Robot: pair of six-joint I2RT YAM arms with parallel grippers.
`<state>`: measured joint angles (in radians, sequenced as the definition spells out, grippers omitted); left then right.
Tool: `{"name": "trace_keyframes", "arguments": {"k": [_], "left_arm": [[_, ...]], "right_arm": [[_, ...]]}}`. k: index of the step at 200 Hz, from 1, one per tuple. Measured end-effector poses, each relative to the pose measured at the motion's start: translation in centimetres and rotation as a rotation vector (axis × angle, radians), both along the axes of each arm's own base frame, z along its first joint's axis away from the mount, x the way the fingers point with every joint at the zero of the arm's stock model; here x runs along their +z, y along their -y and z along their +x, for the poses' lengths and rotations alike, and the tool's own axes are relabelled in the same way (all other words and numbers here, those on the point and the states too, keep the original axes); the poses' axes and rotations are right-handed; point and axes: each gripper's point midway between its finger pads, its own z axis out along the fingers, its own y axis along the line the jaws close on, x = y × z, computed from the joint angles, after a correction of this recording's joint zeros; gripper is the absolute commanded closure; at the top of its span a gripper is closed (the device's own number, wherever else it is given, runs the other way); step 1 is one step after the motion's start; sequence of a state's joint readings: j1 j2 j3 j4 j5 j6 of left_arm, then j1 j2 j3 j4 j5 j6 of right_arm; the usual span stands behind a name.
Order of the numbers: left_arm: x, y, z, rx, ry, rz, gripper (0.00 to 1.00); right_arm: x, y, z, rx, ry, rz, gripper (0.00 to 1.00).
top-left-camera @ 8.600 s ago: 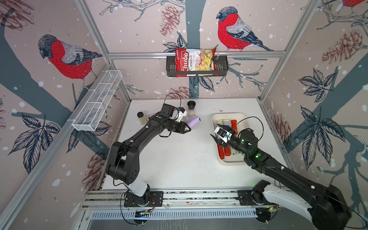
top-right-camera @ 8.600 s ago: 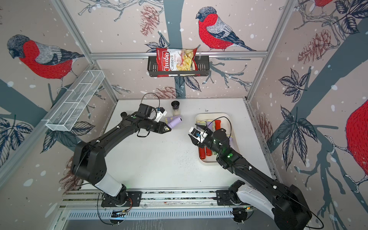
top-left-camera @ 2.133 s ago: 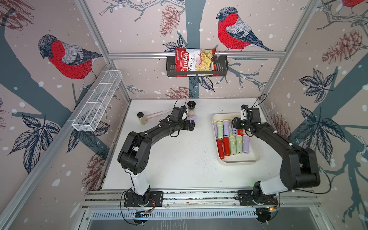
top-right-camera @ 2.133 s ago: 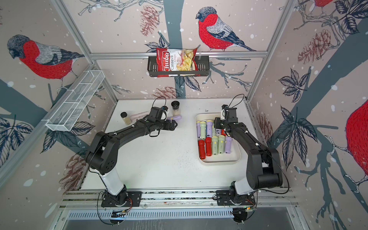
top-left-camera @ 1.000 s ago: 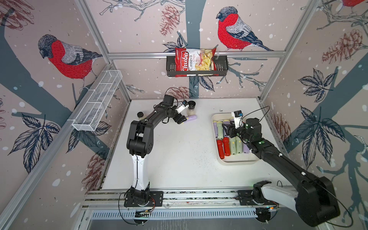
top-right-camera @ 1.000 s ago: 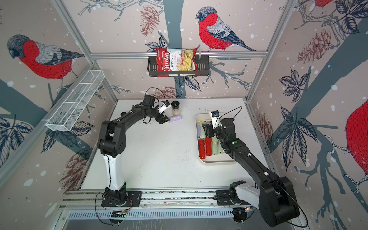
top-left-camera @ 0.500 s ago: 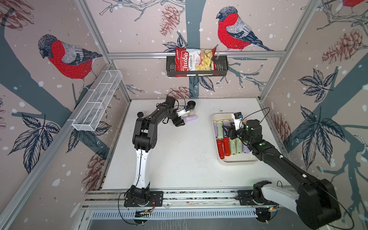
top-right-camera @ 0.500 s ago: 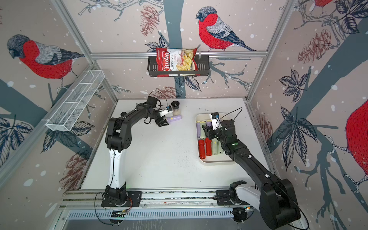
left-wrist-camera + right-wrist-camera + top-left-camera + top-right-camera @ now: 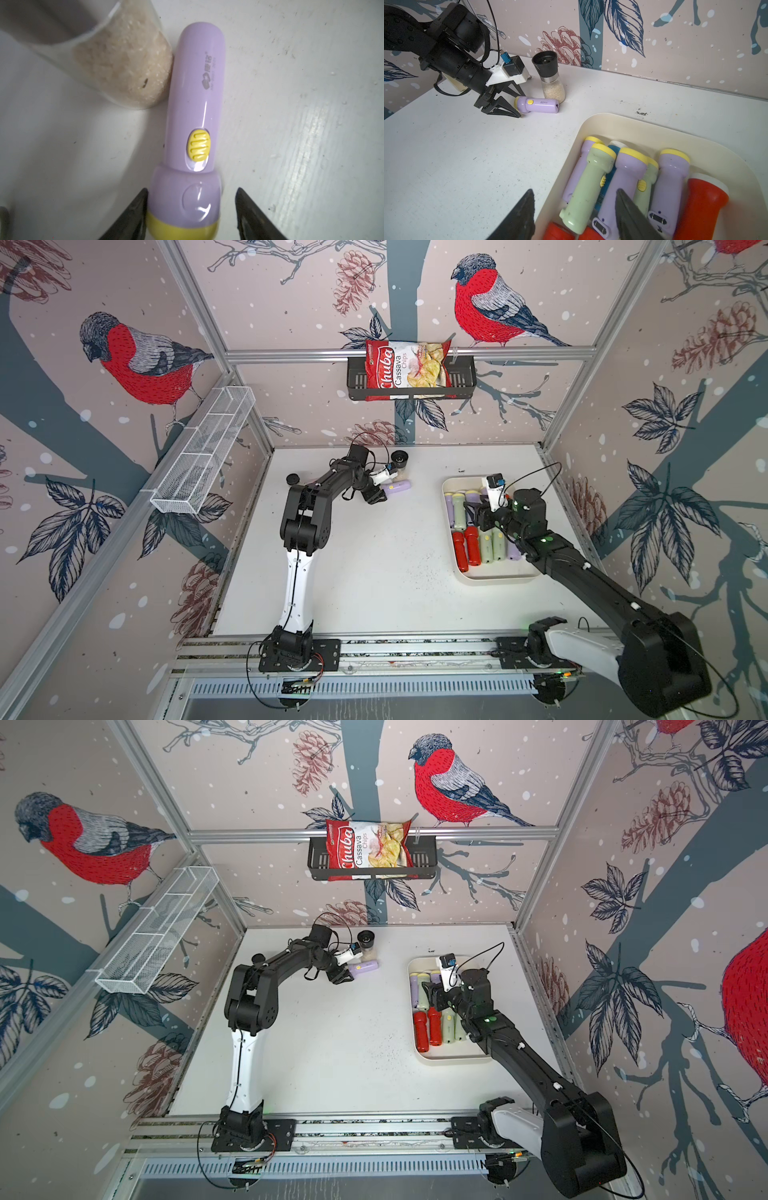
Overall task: Put the flashlights into the storage boxes
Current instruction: Pick up the flashlight from the center of the board.
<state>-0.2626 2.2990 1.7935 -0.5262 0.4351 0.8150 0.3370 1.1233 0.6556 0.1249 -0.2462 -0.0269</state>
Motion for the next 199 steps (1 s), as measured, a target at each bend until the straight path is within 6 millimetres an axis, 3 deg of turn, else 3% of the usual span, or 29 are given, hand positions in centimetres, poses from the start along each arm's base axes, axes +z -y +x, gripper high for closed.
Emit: {"name": "trace_keyframes", "arguments": {"k": [29,77,123,164,199], "left_arm": [[0.1,0.5,0.1,-0.008,0.010,-0.002,0.43],[0.1,0.8,0.0,-0.017,0.012,-0.010,0.61],[1.4,0.7,-0.7,-0.005,0.010,-0.010,0.66],[4.2,2.3,-4.2,-0.019,0.015,-0.032,0.69],[6.4,4.5,-9.1,-0.046,0.008,-0.086,0.71]], "right_arm": [[0.0,0.0,0.0,0.000,-0.002,-0.002,0.39],[0.1,0.0,-0.1,0.002,0.004,-0.004,0.39],[0.9,0.1,-0.3,0.009,0.032,-0.009,0.39],[1.6,0.0,-0.7,0.023,0.052,0.004,0.40],[1.5,-0.2,-1.3,0.038,0.063,0.013,0.40]]}}
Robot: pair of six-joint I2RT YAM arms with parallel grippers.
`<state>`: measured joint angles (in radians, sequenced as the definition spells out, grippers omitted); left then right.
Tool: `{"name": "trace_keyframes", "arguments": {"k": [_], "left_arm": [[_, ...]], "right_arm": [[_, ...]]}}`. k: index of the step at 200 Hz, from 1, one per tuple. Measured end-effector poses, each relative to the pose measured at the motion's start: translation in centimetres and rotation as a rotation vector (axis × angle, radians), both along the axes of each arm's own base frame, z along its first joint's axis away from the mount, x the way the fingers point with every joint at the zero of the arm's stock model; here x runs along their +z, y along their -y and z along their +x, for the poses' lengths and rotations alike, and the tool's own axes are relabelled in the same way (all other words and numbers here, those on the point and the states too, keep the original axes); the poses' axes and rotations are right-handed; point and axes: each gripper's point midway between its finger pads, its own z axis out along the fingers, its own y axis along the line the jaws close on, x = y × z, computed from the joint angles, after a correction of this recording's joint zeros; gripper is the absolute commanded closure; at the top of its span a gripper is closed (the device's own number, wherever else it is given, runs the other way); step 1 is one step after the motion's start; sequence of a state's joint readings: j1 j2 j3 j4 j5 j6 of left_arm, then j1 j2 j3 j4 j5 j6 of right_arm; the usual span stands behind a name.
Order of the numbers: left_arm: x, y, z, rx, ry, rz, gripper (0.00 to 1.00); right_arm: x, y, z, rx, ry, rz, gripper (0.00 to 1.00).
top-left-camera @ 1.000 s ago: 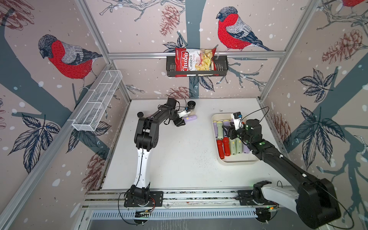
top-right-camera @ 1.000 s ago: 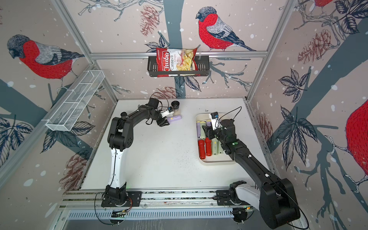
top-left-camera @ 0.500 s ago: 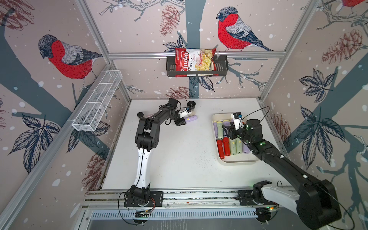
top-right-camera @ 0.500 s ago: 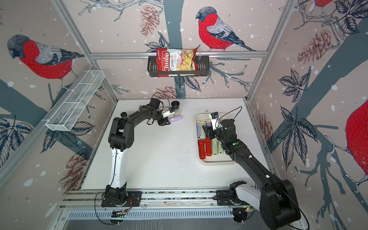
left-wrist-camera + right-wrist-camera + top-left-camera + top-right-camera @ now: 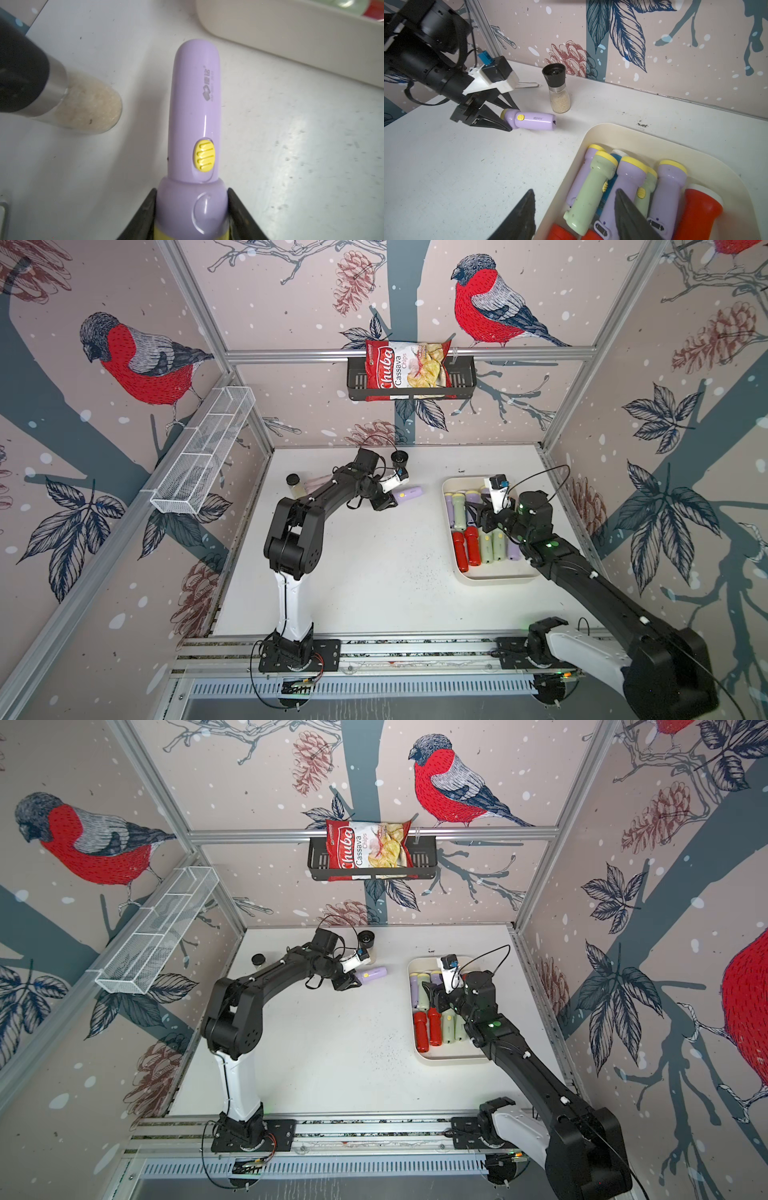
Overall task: Put the flashlights into the storage boxes
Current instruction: Pick up the flashlight from the center of the board, then place the flashlight at the storage box.
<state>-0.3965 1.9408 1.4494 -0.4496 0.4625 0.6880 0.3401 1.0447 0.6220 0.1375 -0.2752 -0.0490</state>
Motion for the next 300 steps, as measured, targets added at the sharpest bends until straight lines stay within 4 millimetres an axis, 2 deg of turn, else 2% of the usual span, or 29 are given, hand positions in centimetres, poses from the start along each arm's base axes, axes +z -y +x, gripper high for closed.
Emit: {"name": "trace_keyframes", "arguments": {"k": [29,54,88,135,194,244,300], "left_arm": [[0.7,0.8,-4.6,-0.006,-0.038,-0.029,0.72],[1.7,1.3,-7.4,0.008,-0.048,-0.057,0.73],[1.4,2.5,-11.7,0.021,-0.101,-0.080,0.73],[1.3,2.2,-15.7,0.120,-0.177,-0.109,0.75],[0.8,2.1,-18.5,0.225,-0.274,-0.167,0.75],[1.3,2.7,-19.2,0.253,-0.329,-0.194,0.75],[2.1,3.0,-19.8,0.248,-0.374,-0.209,0.75]], "right_arm": [[-0.1,-1.1,-1.2,0.060,0.045,-0.013,0.40],[0.0,-3.1,-3.0,0.154,0.134,-0.062,0.40],[0.3,-5.3,-5.3,0.248,0.266,-0.159,0.40],[0.8,-6.8,-7.9,0.334,0.435,-0.254,0.41],[0.0,-7.8,-9.8,0.410,0.556,-0.366,0.40],[-1.4,-9.9,-10.8,0.484,0.583,-0.488,0.37],[-4.0,-11.1,-11.2,0.560,0.594,-0.656,0.33]]}}
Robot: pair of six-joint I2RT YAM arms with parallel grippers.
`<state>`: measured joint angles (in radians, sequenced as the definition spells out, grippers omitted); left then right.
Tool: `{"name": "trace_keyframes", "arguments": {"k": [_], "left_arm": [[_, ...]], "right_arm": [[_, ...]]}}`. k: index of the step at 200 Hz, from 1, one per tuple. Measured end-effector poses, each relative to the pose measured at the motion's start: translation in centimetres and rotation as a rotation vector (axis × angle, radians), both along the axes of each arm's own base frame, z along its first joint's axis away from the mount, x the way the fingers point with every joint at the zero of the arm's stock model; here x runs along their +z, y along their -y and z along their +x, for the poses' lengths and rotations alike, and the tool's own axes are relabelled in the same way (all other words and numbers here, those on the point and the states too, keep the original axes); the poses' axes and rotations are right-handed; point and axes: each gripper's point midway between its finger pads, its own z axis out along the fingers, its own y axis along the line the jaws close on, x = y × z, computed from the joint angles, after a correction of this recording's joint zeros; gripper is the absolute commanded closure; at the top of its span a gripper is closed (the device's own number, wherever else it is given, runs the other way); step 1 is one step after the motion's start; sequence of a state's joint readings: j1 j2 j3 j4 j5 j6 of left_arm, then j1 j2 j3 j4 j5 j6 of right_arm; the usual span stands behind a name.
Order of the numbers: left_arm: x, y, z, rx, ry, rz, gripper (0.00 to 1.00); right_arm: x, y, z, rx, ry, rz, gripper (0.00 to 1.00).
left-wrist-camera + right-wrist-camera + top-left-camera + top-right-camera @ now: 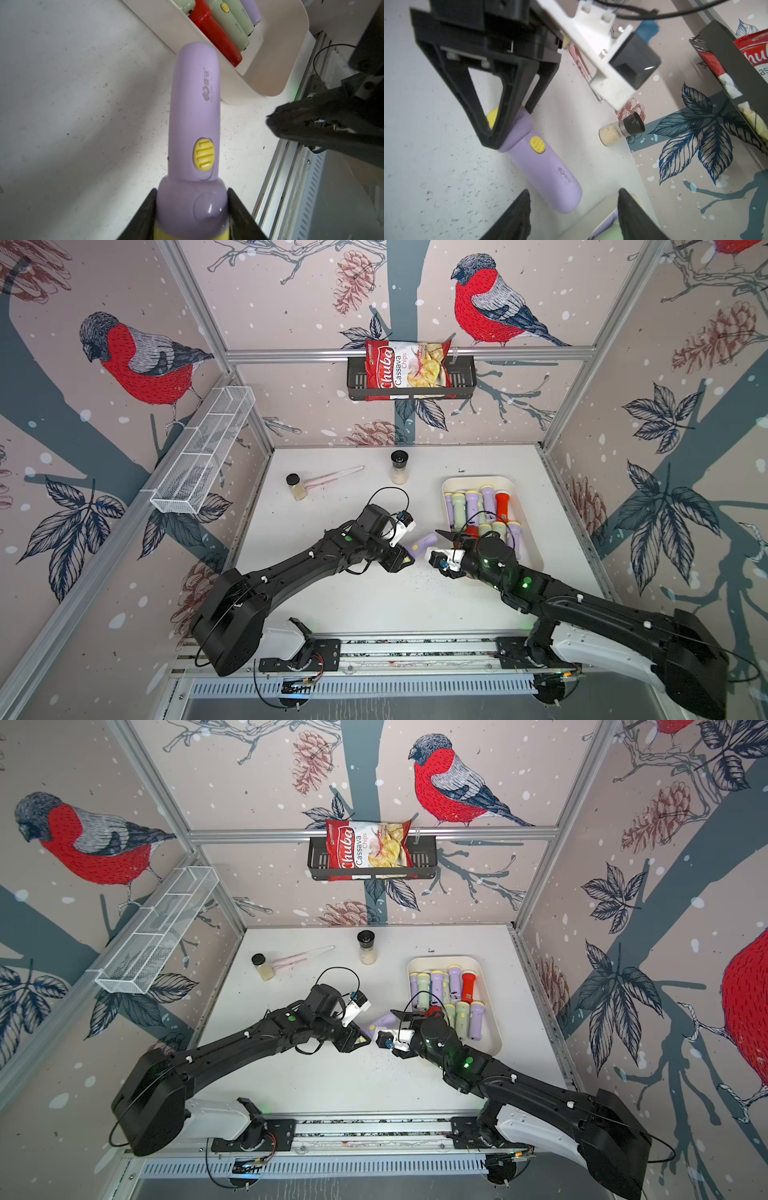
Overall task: Put the flashlights into the storage boxes
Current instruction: Place the flashlight at the storage box.
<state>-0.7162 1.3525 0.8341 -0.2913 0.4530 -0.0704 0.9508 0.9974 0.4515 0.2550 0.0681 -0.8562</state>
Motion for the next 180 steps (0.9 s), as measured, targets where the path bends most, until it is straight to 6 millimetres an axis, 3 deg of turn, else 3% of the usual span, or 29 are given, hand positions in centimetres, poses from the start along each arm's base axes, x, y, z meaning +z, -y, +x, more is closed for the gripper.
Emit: {"name": "trace_keyframes", "arguments": {"k": [97,127,180], "left_arm": [[1.1,1.1,-0.4,-0.038,-0.036,-0.046,0.75],[1.3,1.3,-0.6,-0.047,-0.046,-0.058,0.75],[1.7,1.5,-0.4,-0.037,-0.054,-0.068,0.75]], "right_arm": [[-2.9,-1.0,1.2,0.010,0.076,-0.244,0.35],[-4.0,-0.8,1.8,-0.010,0.089,-0.304,0.38],[-4.1,-0.9,2.6,-0.020,0.163,-0.362,0.48]]}}
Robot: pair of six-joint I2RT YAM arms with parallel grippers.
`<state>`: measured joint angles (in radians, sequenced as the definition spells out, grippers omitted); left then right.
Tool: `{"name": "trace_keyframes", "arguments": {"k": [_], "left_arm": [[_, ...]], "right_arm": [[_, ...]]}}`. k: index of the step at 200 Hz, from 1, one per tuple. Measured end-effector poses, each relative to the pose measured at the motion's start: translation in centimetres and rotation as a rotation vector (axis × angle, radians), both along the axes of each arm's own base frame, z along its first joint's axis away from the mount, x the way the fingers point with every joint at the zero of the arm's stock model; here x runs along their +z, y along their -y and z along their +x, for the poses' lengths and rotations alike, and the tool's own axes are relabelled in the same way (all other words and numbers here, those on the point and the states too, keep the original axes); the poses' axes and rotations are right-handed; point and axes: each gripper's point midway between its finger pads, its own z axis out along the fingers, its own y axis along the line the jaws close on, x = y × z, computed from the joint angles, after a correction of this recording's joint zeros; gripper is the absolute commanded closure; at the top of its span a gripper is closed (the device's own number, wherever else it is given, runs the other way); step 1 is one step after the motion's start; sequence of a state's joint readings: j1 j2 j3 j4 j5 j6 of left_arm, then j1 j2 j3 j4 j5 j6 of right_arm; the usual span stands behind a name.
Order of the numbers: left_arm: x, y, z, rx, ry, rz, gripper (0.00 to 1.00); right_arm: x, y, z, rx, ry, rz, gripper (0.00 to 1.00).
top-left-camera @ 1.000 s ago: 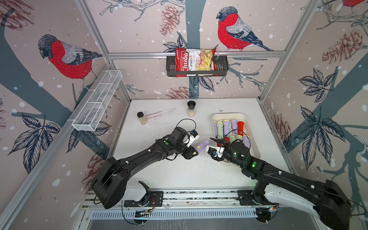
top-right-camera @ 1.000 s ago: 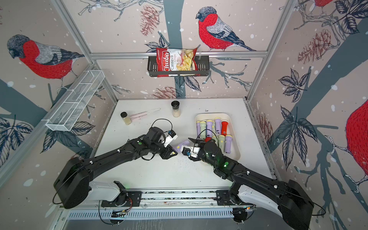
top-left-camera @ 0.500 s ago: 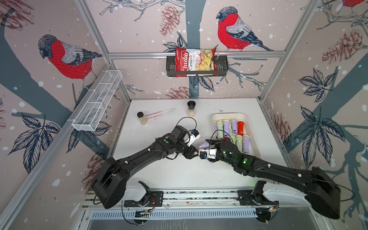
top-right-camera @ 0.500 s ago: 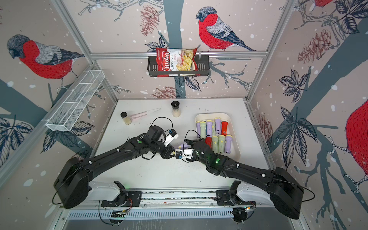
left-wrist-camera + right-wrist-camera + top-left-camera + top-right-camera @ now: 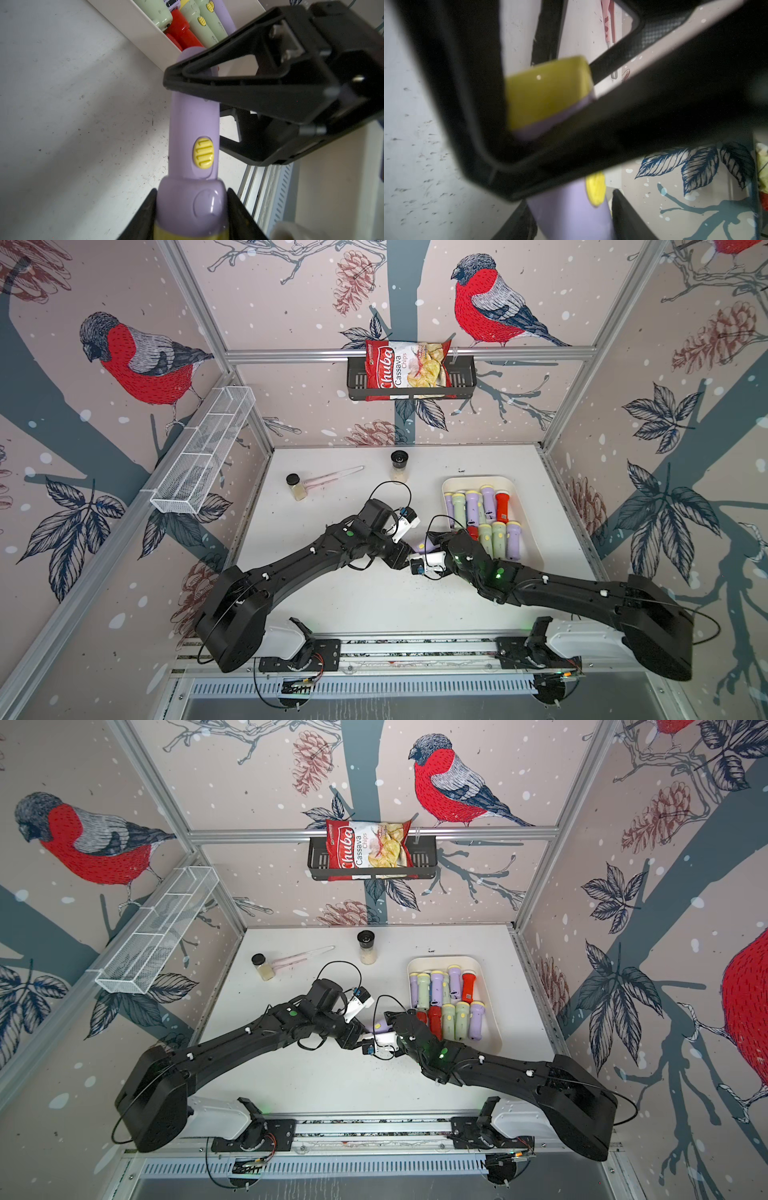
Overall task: Put the flashlights into the storage boxes
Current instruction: Place the flashlight at the storage box.
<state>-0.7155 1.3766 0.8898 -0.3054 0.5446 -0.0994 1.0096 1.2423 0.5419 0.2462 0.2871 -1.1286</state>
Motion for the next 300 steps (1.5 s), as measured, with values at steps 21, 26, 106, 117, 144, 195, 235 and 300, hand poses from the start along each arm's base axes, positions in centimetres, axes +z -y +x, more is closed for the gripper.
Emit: {"name": "trace_keyframes", "arguments": {"k": [21,26,106,117,144,195,235,300], "left_arm": [[0.0,0.0,0.0,0.000,0.002,0.001,0.73],[0.1,0.0,0.0,-0.002,0.003,-0.001,0.73],[2.4,0.0,1.0,0.020,0.065,-0.049,0.36],[2.7,-0.4,1.4,0.042,0.081,-0.044,0.28],[3.6,-1.4,2.1,0.095,0.130,-0.038,0.11],[4.9,-3.5,3.8,0.238,0.266,-0.037,0.04],[7.3,-4.9,5.9,0.372,0.401,-0.073,0.04],[6.8,-5.5,7.5,0.456,0.444,-0.068,0.04]], "right_arm": [[0.4,0.1,0.0,-0.006,0.034,0.000,0.54],[0.5,0.1,0.1,-0.007,0.042,-0.002,0.56],[1.6,1.0,-0.7,-0.026,0.061,0.068,0.69],[1.8,1.2,-0.8,-0.040,0.050,0.103,0.69],[2.2,1.7,-1.2,-0.092,-0.006,0.215,0.69],[3.6,2.1,-2.1,-0.203,-0.221,0.532,0.70],[3.8,3.5,-1.5,-0.350,-0.421,0.777,0.73],[6.7,9.0,4.1,-0.718,-0.633,1.166,0.72]]}}
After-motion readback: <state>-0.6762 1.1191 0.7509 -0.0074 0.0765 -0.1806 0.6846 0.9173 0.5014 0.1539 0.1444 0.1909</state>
